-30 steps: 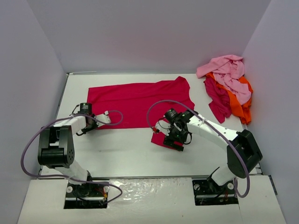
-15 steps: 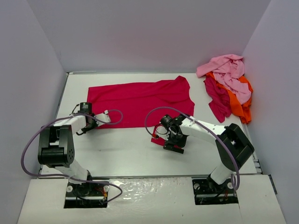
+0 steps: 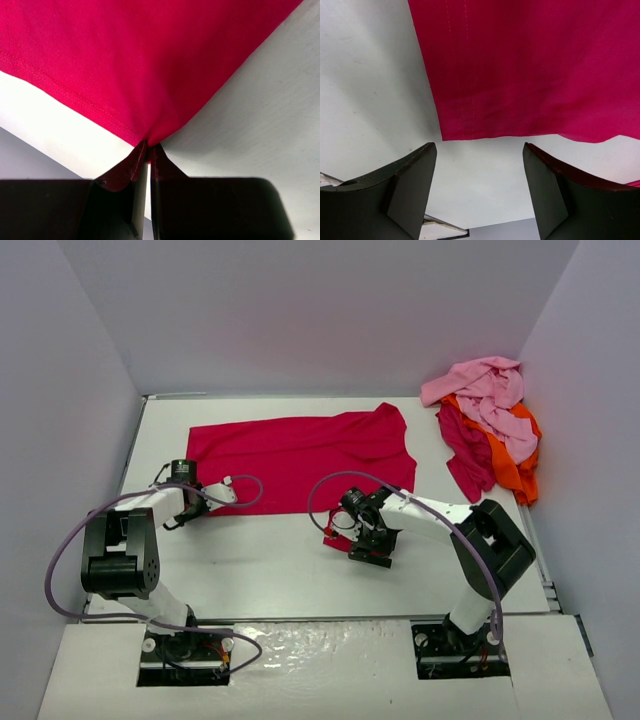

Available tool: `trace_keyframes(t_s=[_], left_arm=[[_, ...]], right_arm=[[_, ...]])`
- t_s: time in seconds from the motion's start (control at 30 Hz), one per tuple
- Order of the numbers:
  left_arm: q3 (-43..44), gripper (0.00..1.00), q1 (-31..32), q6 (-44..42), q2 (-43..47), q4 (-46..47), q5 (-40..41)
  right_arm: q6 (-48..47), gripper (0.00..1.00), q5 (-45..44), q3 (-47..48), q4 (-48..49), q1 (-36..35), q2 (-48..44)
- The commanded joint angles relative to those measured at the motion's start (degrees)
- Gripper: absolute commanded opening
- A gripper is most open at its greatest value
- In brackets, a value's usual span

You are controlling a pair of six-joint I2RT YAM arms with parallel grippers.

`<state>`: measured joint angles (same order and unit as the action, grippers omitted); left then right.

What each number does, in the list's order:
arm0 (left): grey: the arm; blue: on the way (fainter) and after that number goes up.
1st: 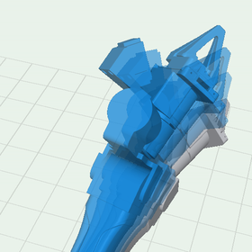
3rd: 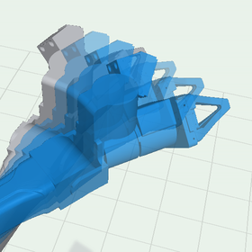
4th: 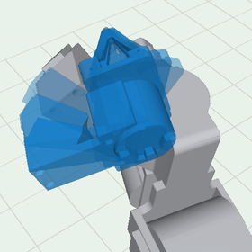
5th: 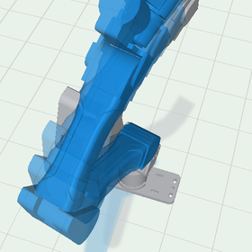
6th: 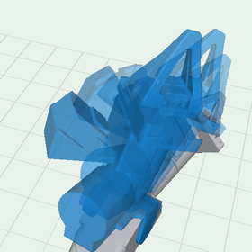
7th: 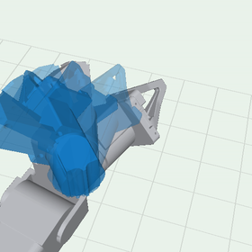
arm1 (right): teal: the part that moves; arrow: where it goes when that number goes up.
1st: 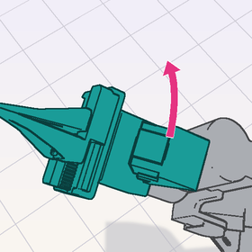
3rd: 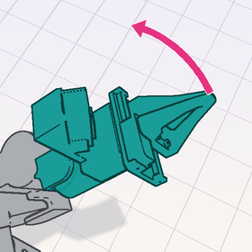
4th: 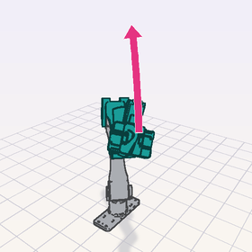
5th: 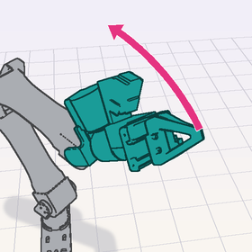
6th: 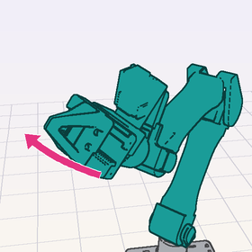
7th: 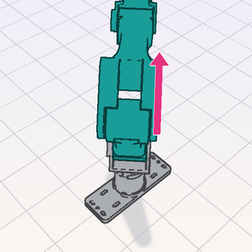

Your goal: Fold and stack the t-shirts

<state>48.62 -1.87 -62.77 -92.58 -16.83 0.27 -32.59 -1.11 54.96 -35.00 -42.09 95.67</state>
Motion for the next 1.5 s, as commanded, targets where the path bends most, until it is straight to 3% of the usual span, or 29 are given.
trace_keyframes(t_s=[0.0, 0.33, 0.63, 0.67, 0.9, 0.97, 1.03, 1.27, 1.47], left_arm=[[-0.1, 0.0, 0.1, 1.1, 0.6, -2.5, 0.8], [0.7, 0.0, 0.1, 1.4, -0.2, -2.9, 1.0], [0.3, 0.0, 0.2, 1.2, -0.3, -2.7, 1.3], [0.4, 0.0, 0.1, 1.1, -0.3, -2.7, 1.2], [0.4, 0.0, 0.1, 1.3, -0.6, -2.5, 1.3], [0.1, 0.0, 0.2, 1.3, -0.5, -2.3, 1.4], [0.0, 0.0, 0.1, 1.2, -0.5, -2.2, 1.4], [-0.4, 0.0, 0.1, 2.7, 1.0, -1.4, 0.5], [-0.5, 0.0, -0.2, 4.8, 8.9, -4.7, -3.4]], right_arm=[[0.0, 0.66, 0.4, 0.9, -0.9, -0.9, -0.1], [0.5, 0.65, 4.3, -0.3, 0.0, -3.5, 2.6], [0.5, 0.64, 1.6, -2.0, 2.0, -3.9, 4.6], [0.5, 0.62, 1.6, -2.1, 2.2, -3.9, 4.8], [1.2, 0.23, 1.6, -2.4, 4.6, -3.8, 8.0], [1.2, 0.08, 1.4, -2.6, 5.2, -3.8, 8.5], [1.2, 0.0, 1.3, -2.7, 5.7, -3.8, 8.7], [1.3, 0.0, -4.9, -2.3, 7.5, -2.4, 5.4], [-1.7, 0.0, -7.2, 1.7, 4.7, 1.4, -8.3]])
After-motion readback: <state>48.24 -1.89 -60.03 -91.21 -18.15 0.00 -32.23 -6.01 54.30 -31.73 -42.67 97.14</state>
